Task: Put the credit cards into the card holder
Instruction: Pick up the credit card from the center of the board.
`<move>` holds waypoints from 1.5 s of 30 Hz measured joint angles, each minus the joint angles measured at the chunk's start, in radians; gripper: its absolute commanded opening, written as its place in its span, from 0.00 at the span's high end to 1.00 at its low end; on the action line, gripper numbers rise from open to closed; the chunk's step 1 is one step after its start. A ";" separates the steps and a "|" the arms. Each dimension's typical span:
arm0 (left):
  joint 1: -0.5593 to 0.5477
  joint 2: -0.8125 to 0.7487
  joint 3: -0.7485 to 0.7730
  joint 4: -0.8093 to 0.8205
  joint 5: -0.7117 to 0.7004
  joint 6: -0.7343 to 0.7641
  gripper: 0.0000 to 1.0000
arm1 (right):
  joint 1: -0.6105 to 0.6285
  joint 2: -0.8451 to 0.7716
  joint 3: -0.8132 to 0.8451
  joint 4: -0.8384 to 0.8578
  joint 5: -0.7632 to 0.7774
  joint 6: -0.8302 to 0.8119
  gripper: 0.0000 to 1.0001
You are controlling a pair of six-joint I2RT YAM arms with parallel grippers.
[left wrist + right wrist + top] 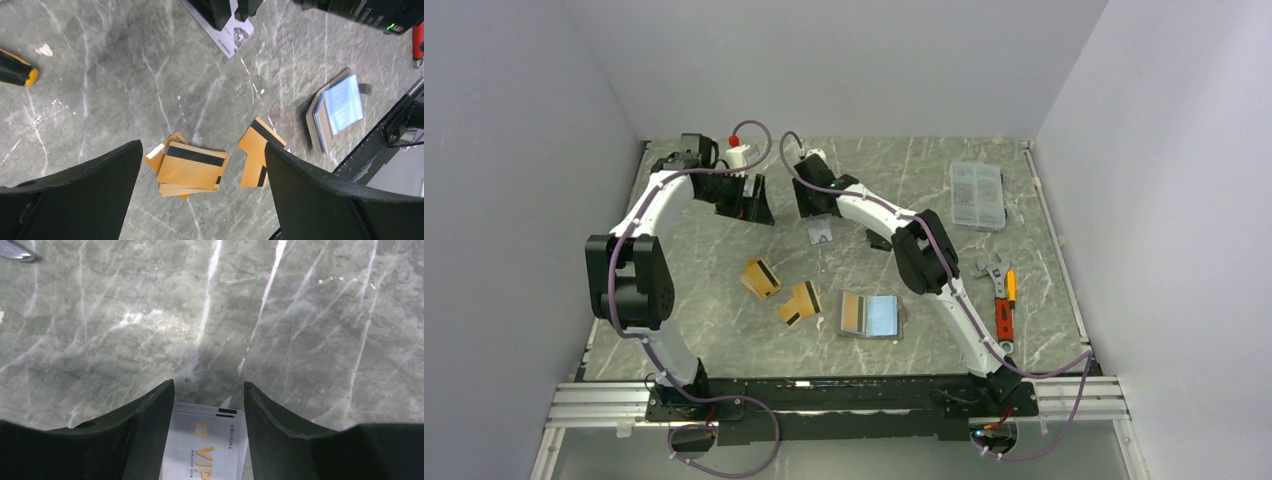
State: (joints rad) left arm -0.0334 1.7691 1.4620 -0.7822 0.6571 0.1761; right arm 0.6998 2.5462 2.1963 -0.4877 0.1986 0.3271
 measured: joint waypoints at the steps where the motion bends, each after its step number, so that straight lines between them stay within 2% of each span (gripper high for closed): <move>1: 0.000 -0.005 -0.008 -0.005 -0.001 0.005 0.01 | -0.001 -0.008 -0.016 0.010 0.002 0.004 0.45; 12: 0.005 -0.105 -0.065 -0.029 -0.010 0.048 0.00 | 0.011 -0.213 -0.377 0.120 0.029 0.077 0.49; 20: 0.005 -0.147 -0.095 -0.045 -0.010 0.059 0.01 | 0.042 -0.309 -0.544 0.192 0.036 0.177 0.52; 27: 0.005 -0.168 -0.154 -0.049 -0.016 0.075 0.00 | 0.050 -0.381 -0.659 0.230 0.035 0.298 0.46; 35: 0.000 -0.168 -0.163 -0.042 -0.031 0.084 0.00 | -0.004 -0.396 -0.663 0.223 -0.063 0.345 0.42; 39: -0.042 -0.168 -0.178 0.000 -0.087 0.096 0.01 | -0.055 -0.412 -0.676 0.203 -0.114 0.348 0.43; 45: -0.187 -0.121 -0.182 0.070 -0.220 0.148 0.01 | -0.119 -0.520 -0.867 0.304 -0.261 0.370 0.45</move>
State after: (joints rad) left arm -0.2207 1.6482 1.2800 -0.7120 0.4366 0.3244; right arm 0.5804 2.0266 1.3296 -0.1841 -0.0620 0.6968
